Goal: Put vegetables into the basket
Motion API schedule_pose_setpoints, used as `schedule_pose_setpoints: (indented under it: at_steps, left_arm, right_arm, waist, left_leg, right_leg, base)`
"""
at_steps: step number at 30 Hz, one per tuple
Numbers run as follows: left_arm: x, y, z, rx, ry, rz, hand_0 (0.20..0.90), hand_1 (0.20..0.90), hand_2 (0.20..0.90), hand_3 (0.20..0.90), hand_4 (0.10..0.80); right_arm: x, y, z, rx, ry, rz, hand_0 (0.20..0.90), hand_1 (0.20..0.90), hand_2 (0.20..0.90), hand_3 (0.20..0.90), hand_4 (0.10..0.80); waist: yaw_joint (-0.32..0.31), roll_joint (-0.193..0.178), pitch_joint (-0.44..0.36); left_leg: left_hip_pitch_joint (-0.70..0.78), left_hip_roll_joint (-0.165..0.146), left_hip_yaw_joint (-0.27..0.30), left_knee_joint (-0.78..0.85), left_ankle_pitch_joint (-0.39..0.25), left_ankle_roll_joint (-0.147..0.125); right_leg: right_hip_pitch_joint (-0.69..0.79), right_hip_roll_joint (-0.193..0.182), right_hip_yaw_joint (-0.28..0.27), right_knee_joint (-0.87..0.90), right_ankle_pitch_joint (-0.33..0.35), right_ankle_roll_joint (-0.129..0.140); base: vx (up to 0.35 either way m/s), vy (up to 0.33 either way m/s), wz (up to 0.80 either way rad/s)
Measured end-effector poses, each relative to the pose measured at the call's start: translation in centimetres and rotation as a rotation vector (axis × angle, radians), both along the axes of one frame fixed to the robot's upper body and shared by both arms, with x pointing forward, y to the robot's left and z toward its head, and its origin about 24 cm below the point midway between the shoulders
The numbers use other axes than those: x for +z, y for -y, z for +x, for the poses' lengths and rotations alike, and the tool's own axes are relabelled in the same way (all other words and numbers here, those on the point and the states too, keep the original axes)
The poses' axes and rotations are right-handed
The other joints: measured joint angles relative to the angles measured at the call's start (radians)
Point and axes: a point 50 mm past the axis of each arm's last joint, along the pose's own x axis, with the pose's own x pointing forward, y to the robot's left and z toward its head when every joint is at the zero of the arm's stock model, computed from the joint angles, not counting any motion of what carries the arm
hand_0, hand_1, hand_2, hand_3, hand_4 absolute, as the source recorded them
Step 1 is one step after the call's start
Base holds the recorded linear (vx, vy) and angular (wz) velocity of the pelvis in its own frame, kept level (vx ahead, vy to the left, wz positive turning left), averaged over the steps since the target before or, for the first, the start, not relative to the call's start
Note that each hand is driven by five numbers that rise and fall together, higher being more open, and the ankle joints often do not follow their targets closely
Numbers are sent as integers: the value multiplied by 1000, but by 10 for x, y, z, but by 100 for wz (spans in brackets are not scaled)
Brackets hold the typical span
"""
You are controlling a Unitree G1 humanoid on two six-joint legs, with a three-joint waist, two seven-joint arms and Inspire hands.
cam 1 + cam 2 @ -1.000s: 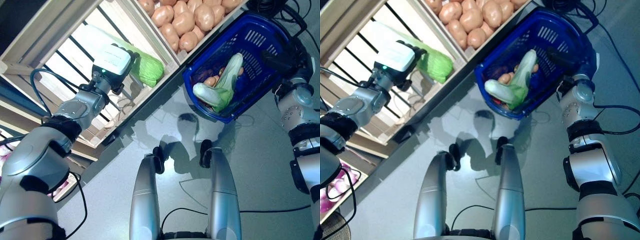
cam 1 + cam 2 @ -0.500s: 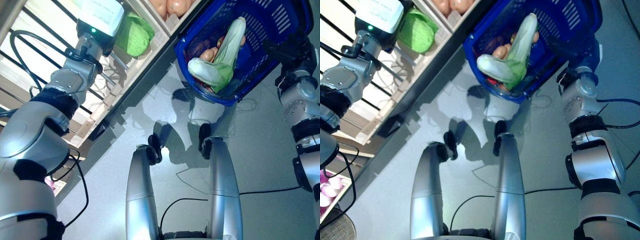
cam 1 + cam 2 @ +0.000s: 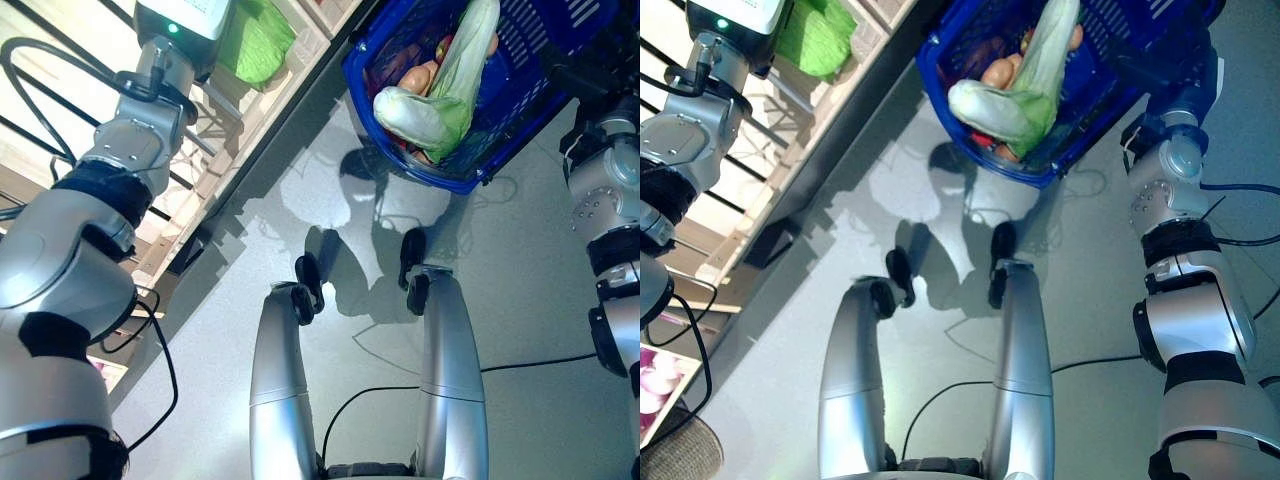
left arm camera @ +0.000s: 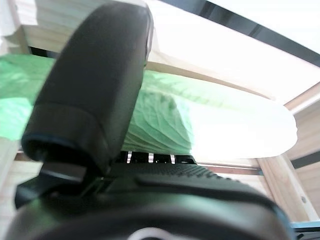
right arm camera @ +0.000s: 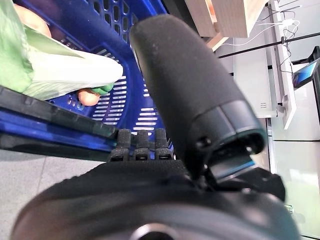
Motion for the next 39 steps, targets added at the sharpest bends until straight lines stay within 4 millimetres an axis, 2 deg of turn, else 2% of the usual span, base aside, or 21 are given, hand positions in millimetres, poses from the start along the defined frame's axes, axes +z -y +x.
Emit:
schedule_pose_setpoints:
  at_steps: [5,12,19,21,28,29,33,35,36,39]
  left_arm:
    - [3,0,-1,-1,-1,4,300,300,300,300,400]
    - [-7,0,3,-35,-89,1,300,300,300,300,400]
    - [-41,1,8,-134,-222,-163,300,300,300,300,400]
    - [-51,1,8,-165,-246,-212,300,300,300,300,400]
    - [-80,-8,3,-236,-324,-343,300,300,300,300,400]
    - [-78,-14,0,-251,-321,-376,300,300,300,300,400]
    - [-91,-21,-6,-312,-334,-556,300,300,300,300,400]
    - [-92,-25,-9,-333,-338,-624,300,300,300,300,400]
    - [-98,-28,-12,-359,-345,-703,300,300,300,300,400]
    - [-112,-29,-17,-402,-380,-798,300,300,300,300,400]
  right_arm:
    - [0,0,0,19,14,62,900,900,900,900,800]
    - [-3,-2,1,26,9,67,900,900,900,900,800]
    - [-17,1,1,32,-25,61,900,900,900,900,800]
    - [-22,3,1,28,-36,62,900,900,900,900,800]
    - [-58,7,-4,33,-109,95,900,900,900,900,800]
    - [-59,4,-4,50,-111,100,900,900,900,900,800]
    - [-68,-6,-6,104,-132,87,900,900,900,900,800]
    - [-69,-14,-5,132,-137,69,900,900,900,900,800]
    - [-75,-19,-4,145,-151,75,900,900,900,900,800]
    - [-94,-26,-7,166,-180,87,900,900,900,900,800]
  waist:
    - [-1,0,0]
    - [-14,-4,1]
    - [-13,-12,-1]
    - [-10,-16,-1]
    - [-9,-66,-3]
    - [-8,-79,-2]
    - [-3,-83,-4]
    - [1,-88,-13]
    - [0,-90,-19]
    - [13,-94,-84]
  left_leg:
    - [11,0,1,-1,1,0]
    - [91,0,6,-15,-5,1]
    - [265,4,9,-57,-13,2]
    - [319,4,10,-76,-12,0]
    - [533,4,21,-167,-10,-12]
    - [567,4,23,-186,-8,-16]
    - [691,-1,25,-254,-2,-31]
    - [752,-5,24,-291,4,-41]
    - [796,-8,25,-322,7,-46]
    - [830,-11,28,-381,19,-54]
  right_leg:
    - [10,0,-1,-3,3,-1]
    - [93,-6,-10,-13,6,-4]
    - [266,-11,-29,-53,-8,-14]
    - [321,-10,-32,-69,-12,-8]
    - [522,-17,-53,-112,-45,-13]
    - [552,-20,-58,-119,-50,-11]
    - [668,-19,-66,-159,-64,-7]
    - [723,-24,-78,-176,-74,-7]
    - [764,-23,-82,-197,-75,-7]
    - [789,-22,-90,-229,-82,-6]
  base:
    - [-6,4,-2]
    - [0,0,0]
    - [8,6,-1]
    - [18,-6,0]
    - [103,-28,5]
    - [129,-27,7]
    - [81,-25,4]
    - [54,-36,6]
    - [84,-21,5]
    - [80,-22,4]
